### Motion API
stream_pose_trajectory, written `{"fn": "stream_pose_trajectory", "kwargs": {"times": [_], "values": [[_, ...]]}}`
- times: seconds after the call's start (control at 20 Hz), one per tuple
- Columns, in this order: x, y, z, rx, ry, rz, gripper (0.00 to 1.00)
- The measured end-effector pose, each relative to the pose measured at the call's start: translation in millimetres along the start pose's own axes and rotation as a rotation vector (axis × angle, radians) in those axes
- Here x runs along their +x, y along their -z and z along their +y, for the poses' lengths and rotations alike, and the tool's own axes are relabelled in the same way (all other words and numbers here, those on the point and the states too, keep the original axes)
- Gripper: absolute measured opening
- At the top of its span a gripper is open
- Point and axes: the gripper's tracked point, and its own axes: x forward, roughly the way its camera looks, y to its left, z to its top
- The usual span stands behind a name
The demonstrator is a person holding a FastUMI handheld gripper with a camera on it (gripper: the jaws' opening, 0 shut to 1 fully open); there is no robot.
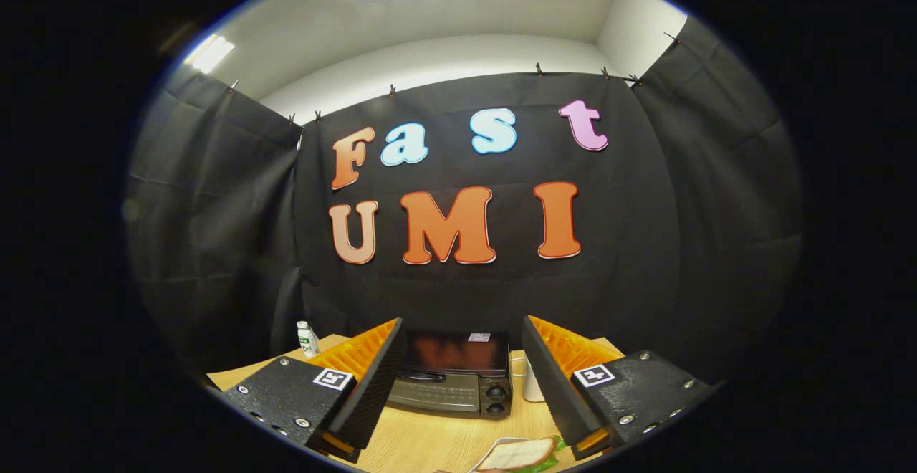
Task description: Open the toaster oven, put the food inside, and close the toaster oven door.
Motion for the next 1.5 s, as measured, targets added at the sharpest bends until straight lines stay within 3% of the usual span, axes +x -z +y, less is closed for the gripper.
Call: {"fn": "stream_pose_trajectory", "kwargs": {"times": [0.25, 0.7, 1.35, 1.5], "values": [[32.0, 35.0, 12.7, 0.021, 0.005, 0.067, 0.96], [91.9, 124.8, 81.1, 0.011, -0.049, 0.255, 0.97], [157.8, 194.7, 95.1, -0.059, 0.068, 0.355, 0.97], [160.8, 193.8, 102.7, -0.019, 0.065, 0.34, 0.96]]}}
